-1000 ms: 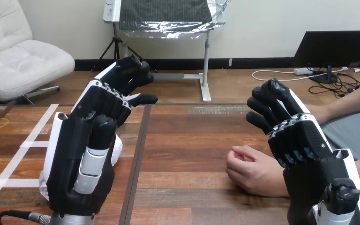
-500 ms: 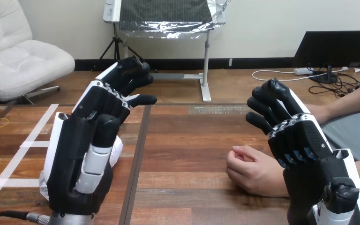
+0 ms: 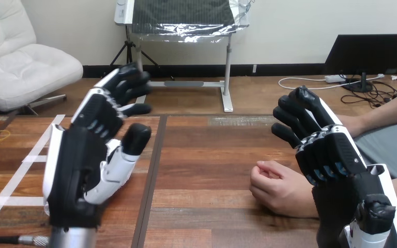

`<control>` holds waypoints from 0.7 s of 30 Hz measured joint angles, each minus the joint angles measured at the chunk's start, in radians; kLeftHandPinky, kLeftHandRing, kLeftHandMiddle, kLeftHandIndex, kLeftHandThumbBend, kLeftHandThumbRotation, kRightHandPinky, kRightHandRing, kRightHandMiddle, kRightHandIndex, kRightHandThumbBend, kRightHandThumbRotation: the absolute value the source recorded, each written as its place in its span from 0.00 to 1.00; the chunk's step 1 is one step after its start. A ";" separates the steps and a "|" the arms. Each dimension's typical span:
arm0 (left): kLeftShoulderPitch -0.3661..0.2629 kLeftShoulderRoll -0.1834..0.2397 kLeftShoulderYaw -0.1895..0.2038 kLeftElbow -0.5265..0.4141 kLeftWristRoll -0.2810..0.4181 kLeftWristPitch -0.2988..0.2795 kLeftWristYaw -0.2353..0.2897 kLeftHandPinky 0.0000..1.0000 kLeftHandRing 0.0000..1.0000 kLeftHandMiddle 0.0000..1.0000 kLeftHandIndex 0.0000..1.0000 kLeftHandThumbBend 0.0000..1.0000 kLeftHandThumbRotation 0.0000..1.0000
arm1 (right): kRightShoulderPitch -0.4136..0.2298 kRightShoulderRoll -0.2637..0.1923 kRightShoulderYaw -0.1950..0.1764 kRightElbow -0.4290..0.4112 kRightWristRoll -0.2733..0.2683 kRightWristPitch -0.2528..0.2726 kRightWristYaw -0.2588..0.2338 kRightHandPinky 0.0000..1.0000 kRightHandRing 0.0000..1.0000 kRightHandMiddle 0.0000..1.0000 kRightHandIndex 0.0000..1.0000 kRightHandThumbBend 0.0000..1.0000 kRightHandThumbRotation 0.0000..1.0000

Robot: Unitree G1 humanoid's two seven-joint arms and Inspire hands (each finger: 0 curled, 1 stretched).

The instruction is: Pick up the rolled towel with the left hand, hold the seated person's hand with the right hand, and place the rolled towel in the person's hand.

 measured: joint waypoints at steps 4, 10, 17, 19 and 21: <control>-0.025 0.009 0.028 0.033 0.071 0.000 0.043 0.69 0.83 0.86 0.85 0.97 0.23 | 0.000 0.000 0.000 0.000 0.000 0.000 0.000 0.88 0.90 0.89 0.90 0.81 1.00; -0.063 0.028 0.059 0.065 0.161 0.016 0.099 0.72 0.87 0.89 0.87 0.99 0.15 | 0.000 0.003 0.000 0.000 -0.001 0.000 0.000 0.87 0.89 0.89 0.90 0.81 1.00; -0.106 0.053 0.078 0.083 0.219 0.073 0.133 0.84 0.92 0.93 0.91 1.00 0.10 | 0.000 0.004 0.000 0.000 -0.002 0.000 0.000 0.87 0.89 0.89 0.90 0.80 1.00; -0.118 0.061 0.079 0.090 0.231 0.085 0.139 0.88 0.94 0.95 0.92 1.00 0.09 | -0.001 0.004 0.000 0.000 -0.002 0.000 0.000 0.87 0.89 0.89 0.90 0.80 1.00; -0.131 0.070 0.081 0.097 0.252 0.102 0.144 0.91 0.95 0.96 0.94 1.00 0.09 | -0.002 0.004 0.000 0.001 -0.002 0.000 0.000 0.87 0.89 0.89 0.89 0.81 1.00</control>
